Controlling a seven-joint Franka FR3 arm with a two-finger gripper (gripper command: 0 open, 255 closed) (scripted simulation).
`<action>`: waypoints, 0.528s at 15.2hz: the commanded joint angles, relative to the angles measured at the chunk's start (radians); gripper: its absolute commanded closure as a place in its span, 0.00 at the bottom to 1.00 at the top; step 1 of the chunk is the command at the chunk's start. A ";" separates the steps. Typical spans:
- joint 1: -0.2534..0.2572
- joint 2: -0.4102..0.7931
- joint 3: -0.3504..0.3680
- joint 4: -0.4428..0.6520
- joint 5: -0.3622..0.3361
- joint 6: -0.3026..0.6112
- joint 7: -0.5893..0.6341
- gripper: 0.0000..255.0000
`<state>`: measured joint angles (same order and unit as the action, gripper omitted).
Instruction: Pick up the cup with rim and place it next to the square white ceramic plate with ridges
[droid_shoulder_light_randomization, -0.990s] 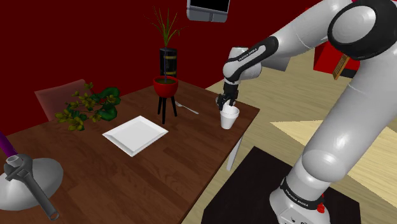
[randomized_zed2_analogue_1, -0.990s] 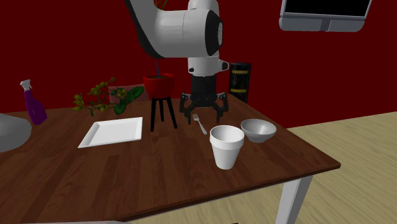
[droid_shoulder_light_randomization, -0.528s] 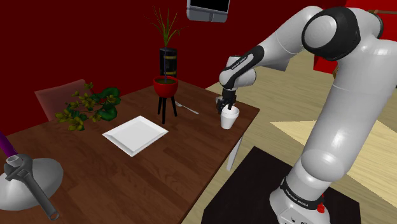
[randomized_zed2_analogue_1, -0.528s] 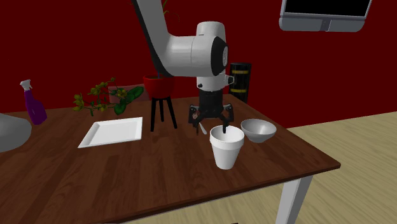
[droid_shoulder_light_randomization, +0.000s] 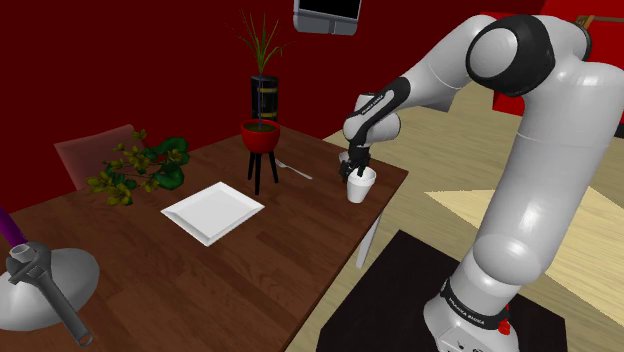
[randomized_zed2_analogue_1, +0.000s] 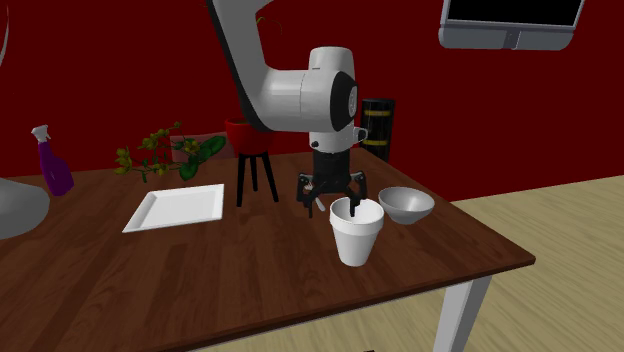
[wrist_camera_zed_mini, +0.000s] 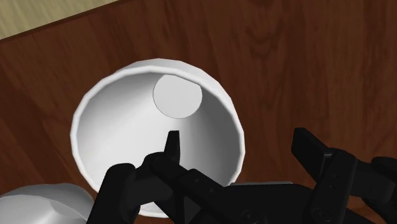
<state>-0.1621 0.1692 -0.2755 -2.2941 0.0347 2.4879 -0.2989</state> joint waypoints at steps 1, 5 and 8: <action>0.000 0.000 0.000 0.000 0.000 0.000 0.000 0.00; 0.000 0.000 0.000 0.000 0.000 0.000 0.000 1.00; 0.000 0.000 0.000 0.000 0.000 0.000 0.000 1.00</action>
<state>-0.1621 0.1694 -0.2754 -2.2939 0.0349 2.4881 -0.2989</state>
